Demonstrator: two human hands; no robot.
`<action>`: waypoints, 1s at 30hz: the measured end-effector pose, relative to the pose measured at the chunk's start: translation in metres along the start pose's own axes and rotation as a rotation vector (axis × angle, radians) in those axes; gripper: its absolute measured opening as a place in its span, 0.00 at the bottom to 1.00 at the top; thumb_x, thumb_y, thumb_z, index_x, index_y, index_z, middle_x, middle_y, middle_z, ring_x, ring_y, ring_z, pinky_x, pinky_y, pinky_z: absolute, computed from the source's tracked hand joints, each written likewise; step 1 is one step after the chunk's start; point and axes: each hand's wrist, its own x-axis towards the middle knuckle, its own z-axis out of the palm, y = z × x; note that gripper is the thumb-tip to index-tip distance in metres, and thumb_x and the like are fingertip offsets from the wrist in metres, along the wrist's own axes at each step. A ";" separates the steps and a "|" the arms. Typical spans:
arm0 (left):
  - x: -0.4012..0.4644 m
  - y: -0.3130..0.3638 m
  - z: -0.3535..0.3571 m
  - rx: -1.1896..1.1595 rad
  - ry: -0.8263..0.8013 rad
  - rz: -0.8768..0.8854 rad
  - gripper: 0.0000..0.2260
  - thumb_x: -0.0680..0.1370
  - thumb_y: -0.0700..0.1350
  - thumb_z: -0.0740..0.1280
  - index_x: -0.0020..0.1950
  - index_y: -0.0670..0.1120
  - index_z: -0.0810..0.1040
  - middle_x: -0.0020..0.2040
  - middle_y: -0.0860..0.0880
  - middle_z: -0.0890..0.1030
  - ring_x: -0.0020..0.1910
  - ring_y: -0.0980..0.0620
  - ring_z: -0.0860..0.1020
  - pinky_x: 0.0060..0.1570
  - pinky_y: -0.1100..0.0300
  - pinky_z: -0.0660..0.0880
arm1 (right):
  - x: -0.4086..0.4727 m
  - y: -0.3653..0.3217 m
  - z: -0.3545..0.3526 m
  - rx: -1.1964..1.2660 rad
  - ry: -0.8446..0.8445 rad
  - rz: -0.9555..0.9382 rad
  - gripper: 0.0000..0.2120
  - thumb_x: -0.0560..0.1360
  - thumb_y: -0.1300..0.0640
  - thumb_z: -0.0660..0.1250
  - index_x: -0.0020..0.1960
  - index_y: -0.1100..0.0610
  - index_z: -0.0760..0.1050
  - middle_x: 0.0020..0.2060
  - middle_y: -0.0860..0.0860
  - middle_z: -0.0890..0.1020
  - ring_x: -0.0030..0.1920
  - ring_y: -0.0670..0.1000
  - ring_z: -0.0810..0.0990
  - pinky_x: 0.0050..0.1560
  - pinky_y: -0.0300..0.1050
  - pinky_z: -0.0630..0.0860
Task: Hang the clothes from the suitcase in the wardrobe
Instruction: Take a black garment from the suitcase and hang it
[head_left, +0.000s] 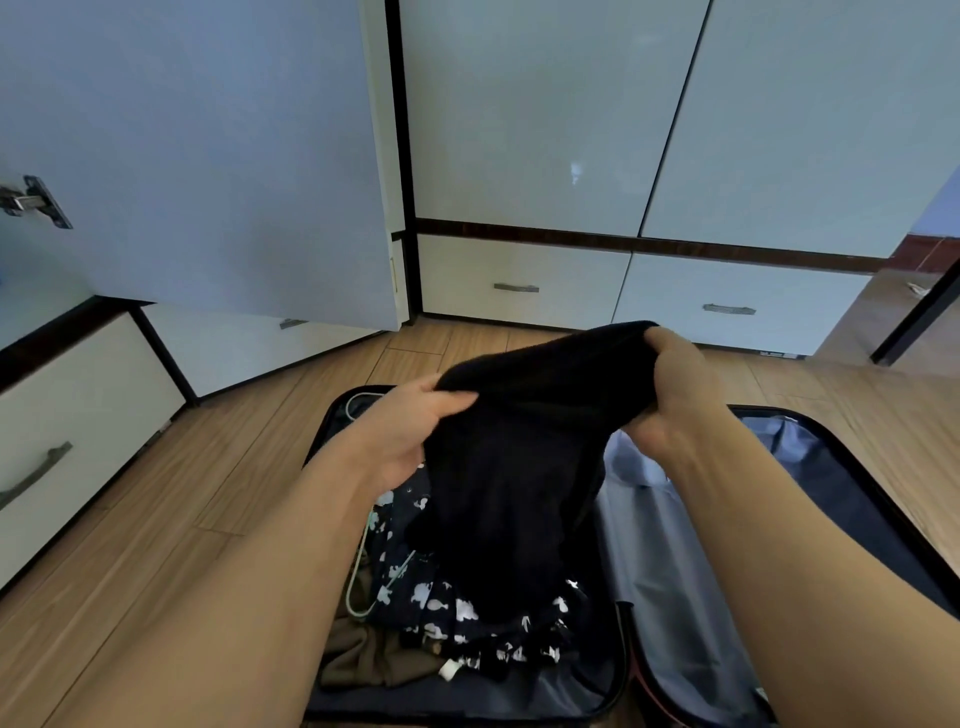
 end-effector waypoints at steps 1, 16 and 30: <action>-0.002 0.004 0.001 -0.173 -0.034 -0.015 0.10 0.80 0.39 0.62 0.57 0.44 0.81 0.54 0.45 0.84 0.55 0.46 0.82 0.58 0.50 0.76 | 0.002 0.003 -0.001 -0.134 0.010 -0.010 0.06 0.78 0.58 0.61 0.48 0.57 0.77 0.43 0.53 0.82 0.40 0.49 0.80 0.40 0.42 0.77; -0.003 0.014 0.015 -0.448 -0.160 0.038 0.19 0.72 0.38 0.67 0.63 0.38 0.76 0.59 0.38 0.80 0.57 0.40 0.80 0.56 0.45 0.77 | -0.005 0.033 0.013 -0.655 -0.373 -0.056 0.10 0.75 0.57 0.70 0.56 0.56 0.79 0.47 0.51 0.85 0.47 0.49 0.84 0.43 0.43 0.81; -0.003 -0.010 -0.012 0.352 -0.018 0.074 0.04 0.79 0.42 0.66 0.48 0.47 0.81 0.43 0.51 0.85 0.43 0.56 0.80 0.50 0.61 0.73 | 0.000 -0.033 0.004 0.146 -0.101 -0.467 0.04 0.80 0.58 0.63 0.51 0.54 0.76 0.45 0.51 0.81 0.48 0.51 0.81 0.53 0.50 0.79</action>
